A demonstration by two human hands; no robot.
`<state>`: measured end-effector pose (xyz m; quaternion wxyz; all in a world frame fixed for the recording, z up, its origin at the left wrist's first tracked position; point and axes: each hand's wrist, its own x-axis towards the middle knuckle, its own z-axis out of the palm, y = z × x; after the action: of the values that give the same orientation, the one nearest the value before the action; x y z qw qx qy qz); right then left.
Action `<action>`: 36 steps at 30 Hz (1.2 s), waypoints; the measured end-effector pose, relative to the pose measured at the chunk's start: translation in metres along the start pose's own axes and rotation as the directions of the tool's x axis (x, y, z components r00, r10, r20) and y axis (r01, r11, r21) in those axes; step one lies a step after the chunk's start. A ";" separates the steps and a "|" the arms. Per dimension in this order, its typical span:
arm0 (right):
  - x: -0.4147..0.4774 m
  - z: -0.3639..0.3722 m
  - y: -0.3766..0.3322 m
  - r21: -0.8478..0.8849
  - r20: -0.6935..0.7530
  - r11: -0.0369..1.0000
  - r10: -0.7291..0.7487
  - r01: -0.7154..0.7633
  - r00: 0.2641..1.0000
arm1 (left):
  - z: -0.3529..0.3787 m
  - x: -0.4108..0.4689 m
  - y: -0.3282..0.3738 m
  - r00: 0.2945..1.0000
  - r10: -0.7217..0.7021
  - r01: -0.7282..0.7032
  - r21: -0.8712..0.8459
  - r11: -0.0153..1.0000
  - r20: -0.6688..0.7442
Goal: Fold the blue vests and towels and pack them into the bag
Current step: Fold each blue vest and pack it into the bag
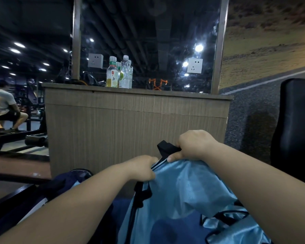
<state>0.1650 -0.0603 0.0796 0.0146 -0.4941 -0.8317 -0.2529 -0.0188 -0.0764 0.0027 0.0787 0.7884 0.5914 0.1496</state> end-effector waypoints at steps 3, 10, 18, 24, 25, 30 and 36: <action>0.000 -0.002 0.001 0.004 -0.015 1.000 -0.005 0.005 1.000 | 0.001 -0.001 -0.002 0.997 0.021 -0.016 -0.080 0.997 0.069; 0.001 0.003 0.013 -0.004 0.012 0.999 0.046 -0.046 0.999 | -0.002 -0.011 -0.006 0.982 0.020 0.071 -0.467 0.882 0.185; 0.003 0.020 0.007 0.238 0.070 0.969 0.045 -0.060 0.997 | 0.000 -0.006 -0.004 0.993 0.017 0.077 -0.751 0.656 0.117; -0.002 0.017 -0.021 0.832 0.170 0.552 -0.155 -0.057 0.973 | 0.000 0.001 0.000 0.995 0.070 0.024 -0.828 0.560 0.076; -0.003 0.019 -0.024 0.839 0.183 0.540 -0.153 -0.073 0.971 | -0.001 0.001 0.001 0.994 0.077 0.020 -0.829 0.559 0.076; -0.005 0.023 -0.030 0.821 0.223 0.561 -0.145 -0.105 0.964 | -0.002 -0.003 -0.002 0.985 0.131 0.005 -0.787 0.616 0.109; -0.004 0.025 -0.034 0.448 0.129 0.893 -0.106 0.037 0.986 | -0.006 -0.003 -0.002 0.993 0.115 -0.093 -0.384 0.919 0.036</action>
<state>0.1449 -0.0657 0.0430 0.0550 -0.4643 -0.8838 -0.0188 -0.0233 -0.0789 0.0069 0.2395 0.7924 0.5057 0.2428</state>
